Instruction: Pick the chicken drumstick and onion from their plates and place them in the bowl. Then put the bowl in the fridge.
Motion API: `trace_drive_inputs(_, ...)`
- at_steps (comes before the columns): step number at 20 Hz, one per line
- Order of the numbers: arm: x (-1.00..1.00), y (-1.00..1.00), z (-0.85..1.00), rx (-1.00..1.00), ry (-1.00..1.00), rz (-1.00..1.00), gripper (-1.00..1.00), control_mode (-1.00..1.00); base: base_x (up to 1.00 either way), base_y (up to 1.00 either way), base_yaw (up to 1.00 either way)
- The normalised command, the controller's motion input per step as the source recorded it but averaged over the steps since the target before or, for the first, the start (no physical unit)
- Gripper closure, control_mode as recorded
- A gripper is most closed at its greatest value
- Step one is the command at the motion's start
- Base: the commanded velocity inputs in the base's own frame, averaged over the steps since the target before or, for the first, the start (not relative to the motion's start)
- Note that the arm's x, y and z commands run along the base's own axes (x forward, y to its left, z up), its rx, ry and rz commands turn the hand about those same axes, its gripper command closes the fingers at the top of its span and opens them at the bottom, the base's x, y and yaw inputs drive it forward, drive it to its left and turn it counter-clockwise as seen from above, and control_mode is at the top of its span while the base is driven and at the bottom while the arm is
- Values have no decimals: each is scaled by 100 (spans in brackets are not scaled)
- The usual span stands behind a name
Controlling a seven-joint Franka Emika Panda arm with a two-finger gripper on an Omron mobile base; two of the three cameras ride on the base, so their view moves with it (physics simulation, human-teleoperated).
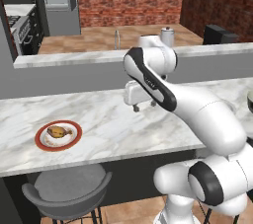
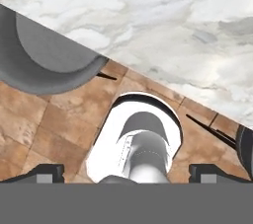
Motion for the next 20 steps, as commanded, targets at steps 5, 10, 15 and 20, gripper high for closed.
trace_drive_inputs(5,0,50,-8,18,0,27,-100,-100,0,0,0)
trace_drive_inputs(10,0,51,-17,16,0,27,-100,-100,0,0,0)
trace_drive_inputs(15,1,51,-26,1,-11,20,-100,-100,0,0,0)
trace_drive_inputs(20,10,56,-23,-2,-8,20,-100,-100,0,0,0)
